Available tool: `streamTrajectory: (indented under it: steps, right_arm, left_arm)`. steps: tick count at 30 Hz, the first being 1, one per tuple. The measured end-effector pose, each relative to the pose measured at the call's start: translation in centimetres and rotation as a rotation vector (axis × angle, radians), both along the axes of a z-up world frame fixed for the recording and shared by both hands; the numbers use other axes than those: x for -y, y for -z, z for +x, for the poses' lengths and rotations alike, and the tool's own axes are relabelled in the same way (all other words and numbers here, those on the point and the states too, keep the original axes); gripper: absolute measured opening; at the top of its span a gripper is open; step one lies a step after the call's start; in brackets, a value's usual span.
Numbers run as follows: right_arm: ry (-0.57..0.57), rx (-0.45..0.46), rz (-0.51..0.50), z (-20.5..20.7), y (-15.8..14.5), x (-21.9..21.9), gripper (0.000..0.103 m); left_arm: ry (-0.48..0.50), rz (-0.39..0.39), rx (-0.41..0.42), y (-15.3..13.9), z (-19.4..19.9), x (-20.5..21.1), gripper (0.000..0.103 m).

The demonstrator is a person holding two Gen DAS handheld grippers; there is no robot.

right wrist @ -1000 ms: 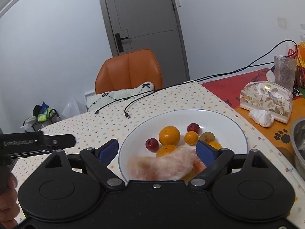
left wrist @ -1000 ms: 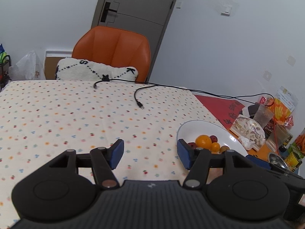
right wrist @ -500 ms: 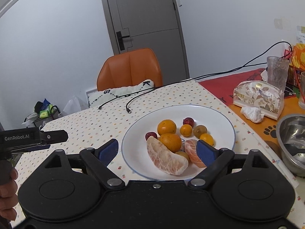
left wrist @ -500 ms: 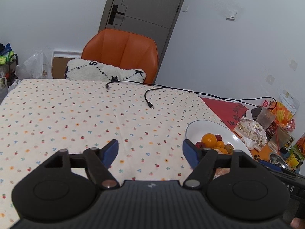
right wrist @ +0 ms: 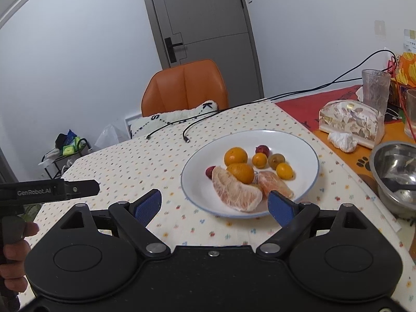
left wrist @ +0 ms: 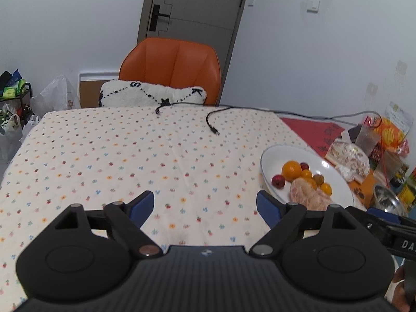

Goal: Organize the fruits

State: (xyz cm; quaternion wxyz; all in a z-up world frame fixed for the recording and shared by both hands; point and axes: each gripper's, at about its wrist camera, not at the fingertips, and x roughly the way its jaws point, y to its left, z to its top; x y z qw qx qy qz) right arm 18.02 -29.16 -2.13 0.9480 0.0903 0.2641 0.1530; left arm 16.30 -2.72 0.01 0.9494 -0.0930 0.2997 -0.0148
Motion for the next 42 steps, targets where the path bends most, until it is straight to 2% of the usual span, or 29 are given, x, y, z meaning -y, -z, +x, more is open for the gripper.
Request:
streamTrajectory:
  steps: [8, 12, 25, 42]
  right_arm:
    - [-0.027, -0.005, 0.026, -2.0, -0.7, 0.5, 0.096]
    - [-0.041, -0.003, 0.035, -3.1, -1.1, 0.8, 0.103]
    - [-0.064, -0.003, 0.049, -6.4, -2.7, 2.1, 0.103]
    - [-0.133, 0.024, 0.020, -9.7, -5.5, 1.2, 0.103]
  left_arm:
    - [0.017, 0.039, -0.001, -0.2, -1.7, 0.7, 0.085]
    - [0.020, 0.042, -0.008, -0.4, -2.4, 0.9, 0.092]
    - [0.087, 0.083, -0.052, -1.5, -4.6, 2.0, 0.094]
    - [0.067, 0.126, -0.037, -3.5, -8.7, 1.3, 0.095]
